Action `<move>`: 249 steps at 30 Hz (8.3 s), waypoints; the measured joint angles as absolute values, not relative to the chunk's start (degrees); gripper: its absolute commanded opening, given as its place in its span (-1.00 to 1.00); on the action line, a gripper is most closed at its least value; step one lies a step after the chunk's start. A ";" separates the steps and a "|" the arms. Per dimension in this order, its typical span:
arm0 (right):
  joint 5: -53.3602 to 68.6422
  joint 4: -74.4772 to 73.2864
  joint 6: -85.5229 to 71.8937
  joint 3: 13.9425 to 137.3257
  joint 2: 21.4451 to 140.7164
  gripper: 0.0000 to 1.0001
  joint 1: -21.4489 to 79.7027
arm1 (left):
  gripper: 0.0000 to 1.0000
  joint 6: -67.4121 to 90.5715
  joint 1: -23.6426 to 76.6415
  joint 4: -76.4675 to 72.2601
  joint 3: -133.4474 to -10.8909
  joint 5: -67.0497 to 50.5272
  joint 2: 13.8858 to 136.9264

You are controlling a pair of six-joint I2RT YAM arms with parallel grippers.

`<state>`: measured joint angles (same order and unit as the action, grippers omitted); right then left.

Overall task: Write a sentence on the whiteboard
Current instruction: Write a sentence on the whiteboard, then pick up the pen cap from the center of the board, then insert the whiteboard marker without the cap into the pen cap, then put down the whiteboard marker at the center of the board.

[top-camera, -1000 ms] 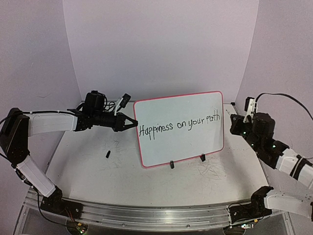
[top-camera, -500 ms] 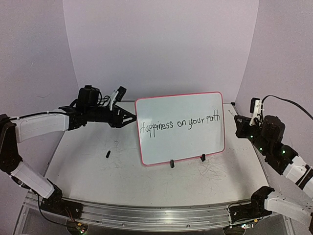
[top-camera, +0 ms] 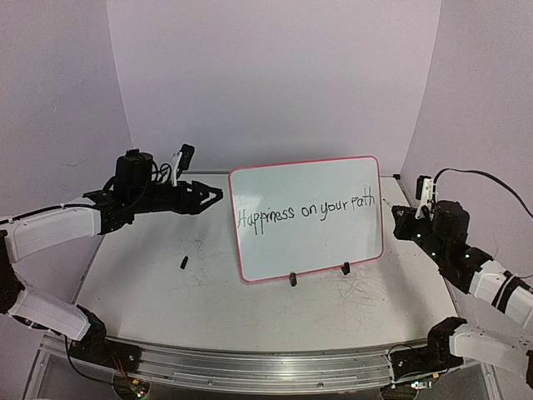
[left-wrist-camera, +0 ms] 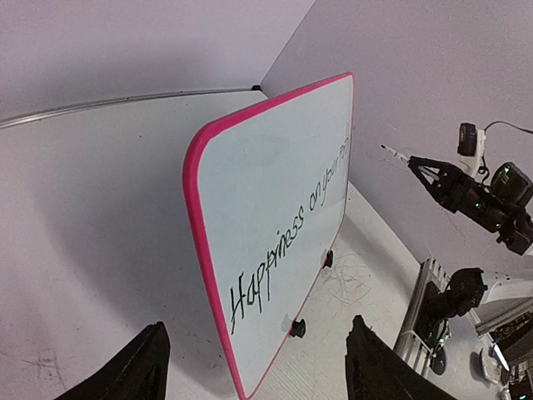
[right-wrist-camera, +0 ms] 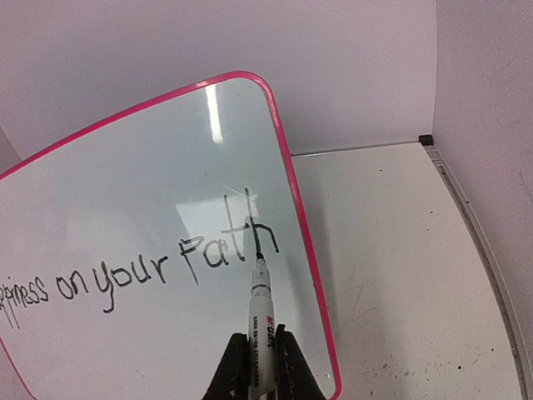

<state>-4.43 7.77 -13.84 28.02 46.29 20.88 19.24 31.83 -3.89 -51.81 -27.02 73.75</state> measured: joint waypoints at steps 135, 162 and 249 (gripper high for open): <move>32.09 -2.49 -18.90 47.02 57.72 -1.00 27.51 | -1.00 6.69 53.05 22.44 -59.07 2.46 59.69; 35.20 3.70 -21.19 56.62 77.67 -1.00 51.53 | -1.00 -21.67 70.72 24.05 -59.24 14.29 72.49; 28.39 17.60 -3.08 40.56 96.81 -0.98 62.38 | 0.51 -1.30 73.48 18.01 -54.26 25.31 55.25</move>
<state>28.39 17.60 -3.08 40.56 96.81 62.38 -1.30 73.48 18.01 -54.26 25.31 55.25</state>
